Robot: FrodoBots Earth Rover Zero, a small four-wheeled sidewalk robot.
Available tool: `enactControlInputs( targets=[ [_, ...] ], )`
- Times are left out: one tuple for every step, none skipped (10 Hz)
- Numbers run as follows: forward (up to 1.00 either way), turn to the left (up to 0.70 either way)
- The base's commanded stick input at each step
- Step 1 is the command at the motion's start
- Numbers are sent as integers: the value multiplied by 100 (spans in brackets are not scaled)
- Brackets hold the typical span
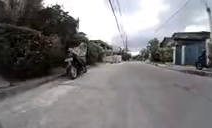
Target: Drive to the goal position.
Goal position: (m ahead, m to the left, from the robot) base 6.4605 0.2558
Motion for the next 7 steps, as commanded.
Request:
enactControlInputs(
  targets=[
    [100, -30],
    [100, -13],
    [100, 0],
    [100, 0],
    [100, 0],
    [100, 0],
    [100, 0]
  ],
)
